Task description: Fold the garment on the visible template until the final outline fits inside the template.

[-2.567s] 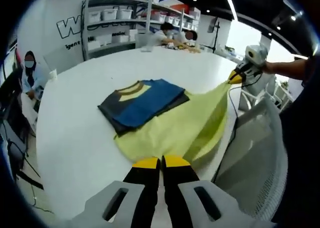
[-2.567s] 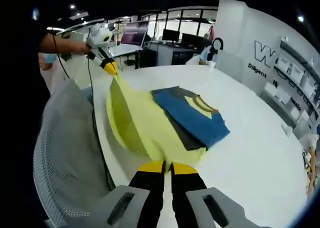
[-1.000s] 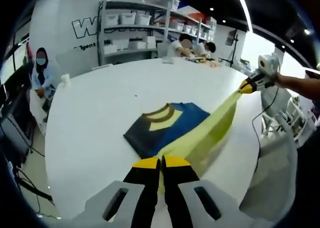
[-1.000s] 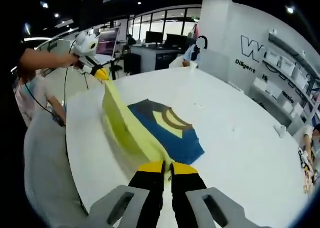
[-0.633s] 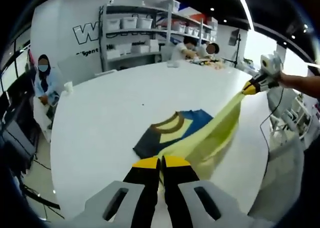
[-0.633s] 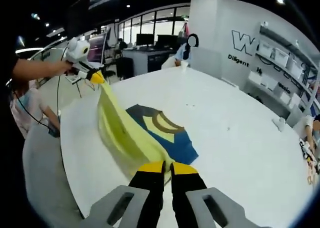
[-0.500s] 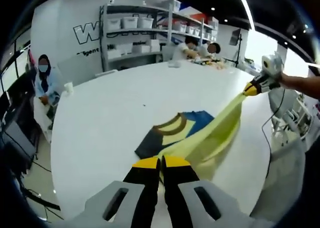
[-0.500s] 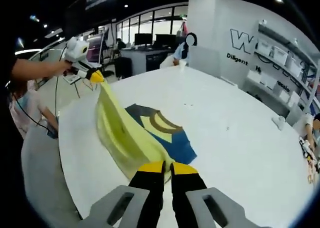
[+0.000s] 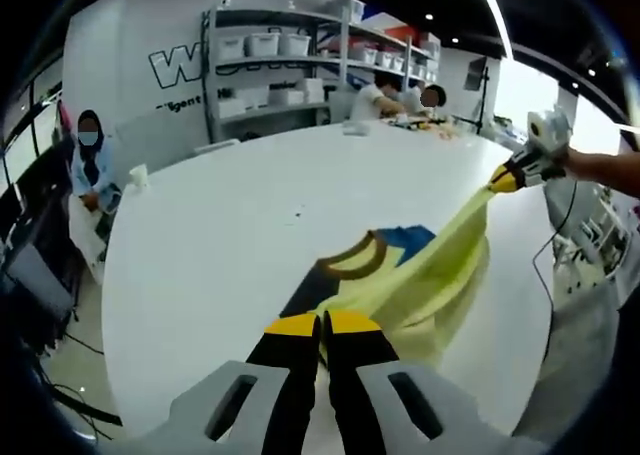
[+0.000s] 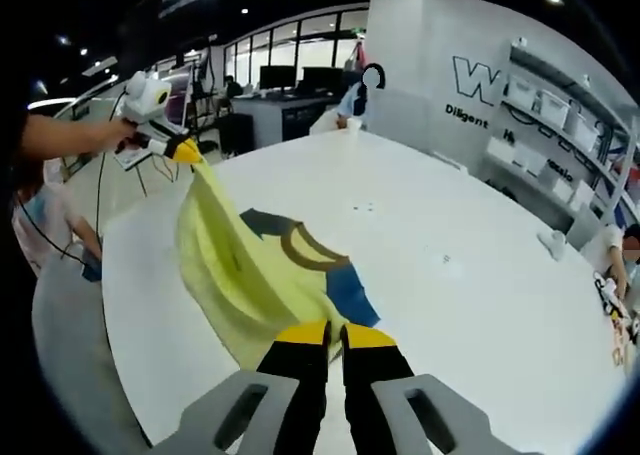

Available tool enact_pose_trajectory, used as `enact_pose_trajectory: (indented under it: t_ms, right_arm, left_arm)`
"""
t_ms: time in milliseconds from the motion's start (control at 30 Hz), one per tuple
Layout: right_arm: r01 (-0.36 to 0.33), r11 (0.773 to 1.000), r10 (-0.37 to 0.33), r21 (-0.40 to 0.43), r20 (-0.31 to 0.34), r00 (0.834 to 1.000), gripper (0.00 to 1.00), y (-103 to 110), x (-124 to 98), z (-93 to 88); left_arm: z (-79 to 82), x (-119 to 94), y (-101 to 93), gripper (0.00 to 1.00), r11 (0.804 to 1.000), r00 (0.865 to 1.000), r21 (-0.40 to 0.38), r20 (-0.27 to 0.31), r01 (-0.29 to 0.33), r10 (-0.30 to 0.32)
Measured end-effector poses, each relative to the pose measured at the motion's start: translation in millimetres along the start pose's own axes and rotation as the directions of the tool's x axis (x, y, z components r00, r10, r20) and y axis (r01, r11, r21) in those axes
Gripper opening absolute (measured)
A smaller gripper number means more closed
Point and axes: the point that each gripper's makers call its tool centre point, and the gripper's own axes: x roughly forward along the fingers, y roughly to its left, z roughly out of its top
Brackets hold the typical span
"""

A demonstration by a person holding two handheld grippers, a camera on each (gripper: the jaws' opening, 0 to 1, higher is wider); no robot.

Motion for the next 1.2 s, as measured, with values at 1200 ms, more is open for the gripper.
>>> enact_pose_trajectory:
  t_ms: [1200]
  right_arm:
    - [0.066, 0.990, -0.059, 0.124, -0.059, 0.996, 0.00, -29, 68, -15.3]
  left_arm:
    - [-10.9, 58, 36.9, 0.03, 0.999, 0.998, -0.050, -0.062, -0.017, 0.013]
